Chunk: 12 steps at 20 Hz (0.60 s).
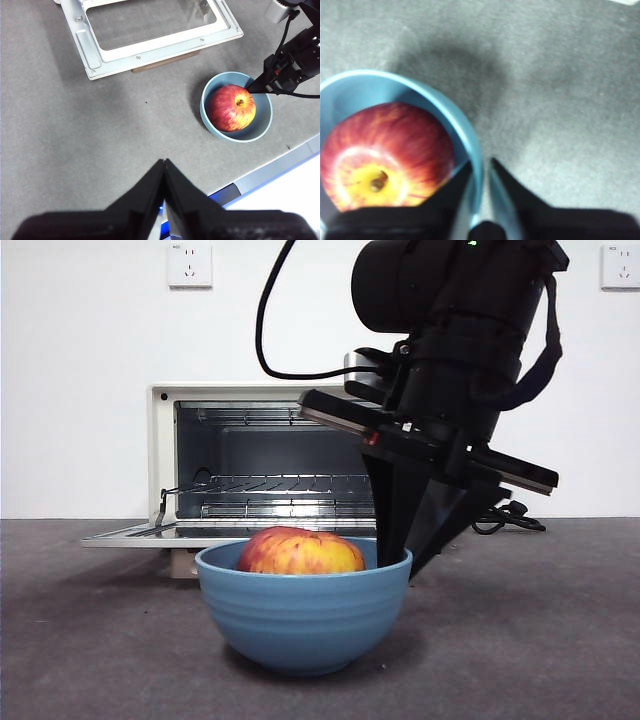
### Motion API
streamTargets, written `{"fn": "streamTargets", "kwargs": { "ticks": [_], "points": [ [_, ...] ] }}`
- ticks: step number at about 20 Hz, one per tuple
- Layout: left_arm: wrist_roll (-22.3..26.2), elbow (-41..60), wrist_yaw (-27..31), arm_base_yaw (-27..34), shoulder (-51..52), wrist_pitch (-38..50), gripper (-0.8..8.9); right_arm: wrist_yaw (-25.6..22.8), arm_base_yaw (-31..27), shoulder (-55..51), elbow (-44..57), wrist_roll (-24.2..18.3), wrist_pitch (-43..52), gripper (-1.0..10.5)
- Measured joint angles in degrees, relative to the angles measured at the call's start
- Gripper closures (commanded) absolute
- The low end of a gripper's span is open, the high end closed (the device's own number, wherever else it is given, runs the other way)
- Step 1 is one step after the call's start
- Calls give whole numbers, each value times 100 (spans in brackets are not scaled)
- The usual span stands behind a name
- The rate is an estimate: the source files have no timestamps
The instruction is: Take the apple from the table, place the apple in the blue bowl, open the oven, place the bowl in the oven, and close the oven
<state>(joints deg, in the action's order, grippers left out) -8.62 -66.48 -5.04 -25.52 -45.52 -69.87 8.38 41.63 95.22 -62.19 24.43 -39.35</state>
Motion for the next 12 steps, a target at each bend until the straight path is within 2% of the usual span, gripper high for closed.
{"fn": "streamTargets", "kwargs": {
  "ticks": [5, 12],
  "points": [
    [0, 0, 0, 0, 0, 0, 818, -149, -2, 20, -225, -2, -98, 959],
    [-2, 0, 0, 0, 0, 66, 818, -306, -125, 203, -2002, -103, -678, 959]
  ]
}}
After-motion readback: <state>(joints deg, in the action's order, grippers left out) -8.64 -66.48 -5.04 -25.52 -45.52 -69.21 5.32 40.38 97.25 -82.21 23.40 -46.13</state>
